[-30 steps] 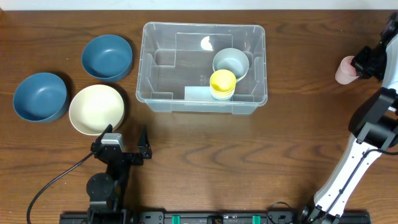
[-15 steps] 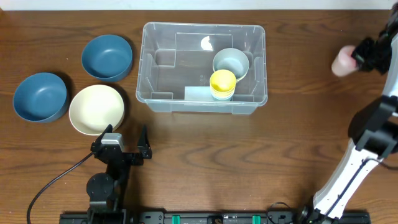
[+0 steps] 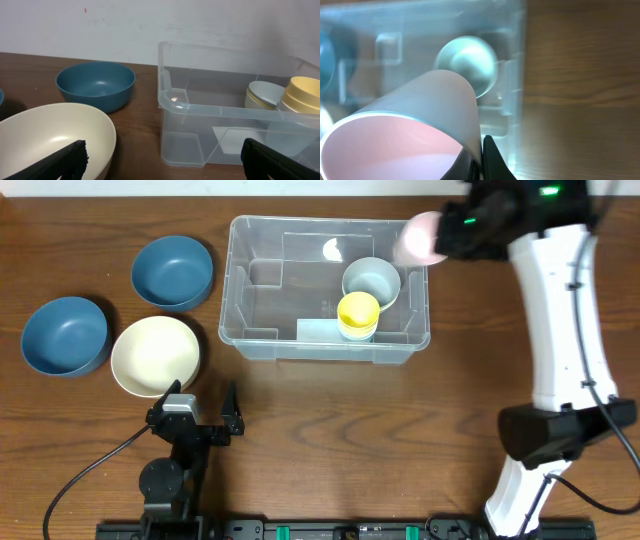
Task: Pack container
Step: 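Carry the pink cup into the container and stack it on the yellow cups, then open the right gripper and withdraw it to the right side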
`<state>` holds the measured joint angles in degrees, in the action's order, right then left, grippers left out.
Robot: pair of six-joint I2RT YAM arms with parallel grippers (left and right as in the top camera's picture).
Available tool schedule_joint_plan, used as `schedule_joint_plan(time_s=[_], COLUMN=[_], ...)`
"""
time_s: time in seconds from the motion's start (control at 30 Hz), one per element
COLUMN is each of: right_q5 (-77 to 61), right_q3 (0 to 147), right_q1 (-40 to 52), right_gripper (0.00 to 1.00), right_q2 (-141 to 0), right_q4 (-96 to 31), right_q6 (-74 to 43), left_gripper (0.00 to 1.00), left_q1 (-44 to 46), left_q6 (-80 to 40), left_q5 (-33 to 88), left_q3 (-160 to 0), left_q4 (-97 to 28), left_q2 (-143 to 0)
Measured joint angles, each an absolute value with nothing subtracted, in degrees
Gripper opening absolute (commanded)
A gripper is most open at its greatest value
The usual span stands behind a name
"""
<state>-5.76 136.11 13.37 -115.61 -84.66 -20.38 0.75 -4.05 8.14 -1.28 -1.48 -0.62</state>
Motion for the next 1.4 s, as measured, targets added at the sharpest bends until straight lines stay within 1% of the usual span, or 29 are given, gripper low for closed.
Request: schedule_joint_plan(time_s=[0.13,0.3,0.53,0.7,0.73,0.77,0.87,0.9,0.97,1.13,1.2,1.27,1.3,1.33,1.4], right_q5=[-5.10,-3.03,-0.12,0.97,1.06,1.13,1.08,1.08,1.04,-1.72,-3.05,-3.70,-4.01,-4.12,-4.05], right_q3=[136.09,136.03,135.00,131.22,130.41,129.51,127.13,126.67,126.04,126.43,128.05,131.00,133.49,135.41,139.61], right_q1=[19.42,24.58,26.06,26.06,26.06,26.06,26.06,26.06,26.06,26.06,26.06,26.06,26.02,25.93,25.61], right_gripper=[0.01,0.01,0.01,0.01,0.03,0.11,0.53,0.59,0.61,0.61,0.60,0.62,0.65,0.72,0.88], right_q2=[-117.01,-119.48,-121.80,-122.13,-122.15,-122.21,-122.41,-122.43,-122.43,-122.43,-122.54,-122.58,-122.63,-122.63,-122.63], right_q4=[-85.76,-87.90,-91.05,-89.06,-88.31,-87.50,-85.67,-85.36,-85.19,-85.54,-87.00,-88.82,-90.06,-90.96,-92.44], right_q6=[-20.34,-20.34,-20.38,-20.40,-20.40,-20.40,-20.49,-20.36,-19.92,-18.31,-17.65,-17.30,-17.17,-17.10,-16.73], left_gripper=[0.98,0.98,0.98,0.98,0.98,0.98,0.98,0.98,0.98,0.98,0.98,0.98,0.98,0.98,0.98], left_q1=[0.75,0.75,0.75,0.75,0.75,0.75,0.75,0.75,0.75,0.75,0.75,0.75,0.75,0.75,0.75], left_q6=[-4.05,-4.05,-4.05,-4.05,-4.05,-4.05,-4.05,-4.05,-4.05,-4.05,-4.05,-4.05,-4.05,-4.05,-4.05], left_q5=[8.14,8.14,8.14,8.14,8.14,8.14,8.14,8.14,8.14,8.14,8.14,8.14,8.14,8.14,8.14], left_q3=[-1.28,-1.28,-1.28,-1.28,-1.28,-1.28,-1.28,-1.28,-1.28,-1.28,-1.28,-1.28,-1.28,-1.28,-1.28], left_q4=[-1.48,-1.48,-1.48,-1.48,-1.48,-1.48,-1.48,-1.48,-1.48,-1.48,-1.48,-1.48,-1.48,-1.45,-1.48], left_q2=[-0.62,-0.62,-0.62,-0.62,-0.62,-0.62,-0.62,-0.62,-0.62,-0.62,-0.62,-0.62,-0.62,-0.62,-0.62])
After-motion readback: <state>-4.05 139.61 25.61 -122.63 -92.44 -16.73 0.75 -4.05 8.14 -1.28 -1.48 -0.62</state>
